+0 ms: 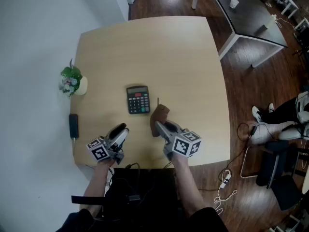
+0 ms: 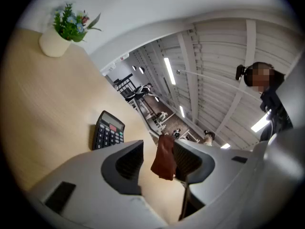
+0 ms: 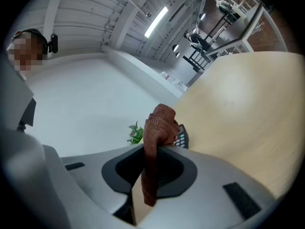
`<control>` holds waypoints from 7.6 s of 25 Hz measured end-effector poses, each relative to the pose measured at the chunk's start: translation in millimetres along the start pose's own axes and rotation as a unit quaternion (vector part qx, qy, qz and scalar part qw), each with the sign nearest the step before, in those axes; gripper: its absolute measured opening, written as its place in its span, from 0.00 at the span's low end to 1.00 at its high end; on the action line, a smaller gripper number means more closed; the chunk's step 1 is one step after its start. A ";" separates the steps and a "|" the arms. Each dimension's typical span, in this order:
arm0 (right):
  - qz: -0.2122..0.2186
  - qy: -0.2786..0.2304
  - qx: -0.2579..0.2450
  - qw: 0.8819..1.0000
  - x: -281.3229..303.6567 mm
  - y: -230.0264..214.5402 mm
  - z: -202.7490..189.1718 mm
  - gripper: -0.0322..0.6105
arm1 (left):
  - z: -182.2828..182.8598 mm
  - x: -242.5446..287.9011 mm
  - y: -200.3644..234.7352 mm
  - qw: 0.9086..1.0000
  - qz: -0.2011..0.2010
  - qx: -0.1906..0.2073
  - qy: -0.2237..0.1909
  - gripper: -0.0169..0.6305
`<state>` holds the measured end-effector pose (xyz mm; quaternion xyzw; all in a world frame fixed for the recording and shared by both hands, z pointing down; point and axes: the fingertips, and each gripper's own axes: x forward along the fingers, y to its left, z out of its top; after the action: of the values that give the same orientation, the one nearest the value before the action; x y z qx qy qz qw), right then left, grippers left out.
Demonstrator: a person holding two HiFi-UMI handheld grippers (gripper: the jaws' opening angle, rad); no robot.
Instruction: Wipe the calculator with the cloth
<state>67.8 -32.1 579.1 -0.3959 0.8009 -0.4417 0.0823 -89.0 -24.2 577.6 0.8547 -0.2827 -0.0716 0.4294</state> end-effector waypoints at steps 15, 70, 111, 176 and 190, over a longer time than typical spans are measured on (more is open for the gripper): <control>-0.032 0.237 -0.176 0.955 194.4 -11.4 5.8 0.15 | -49.3 91.7 68.0 0.986 -0.030 -0.054 0.157 0.30; -0.054 0.356 -0.306 0.881 243.2 -23.0 -31.7 0.15 | -39.0 90.3 99.4 0.976 0.003 -0.183 0.114 0.30; -0.001 0.499 -0.588 0.636 138.9 -26.5 -135.2 0.15 | -11.3 4.5 111.0 0.963 -0.024 -0.266 -0.048 0.32; -0.133 0.384 -0.673 0.619 181.7 -80.8 9.4 0.15 | -35.7 -0.4 128.3 0.966 0.081 -0.247 0.022 0.32; 0.007 0.523 -0.622 0.582 78.6 -70.0 -117.7 0.15 | -27.7 6.2 123.0 0.970 0.046 -0.238 0.012 0.32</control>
<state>-2.5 -32.8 720.5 -0.0446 0.7870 0.0344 -0.6144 -125.6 -66.3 690.8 0.7152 -0.2911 -0.1066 0.6264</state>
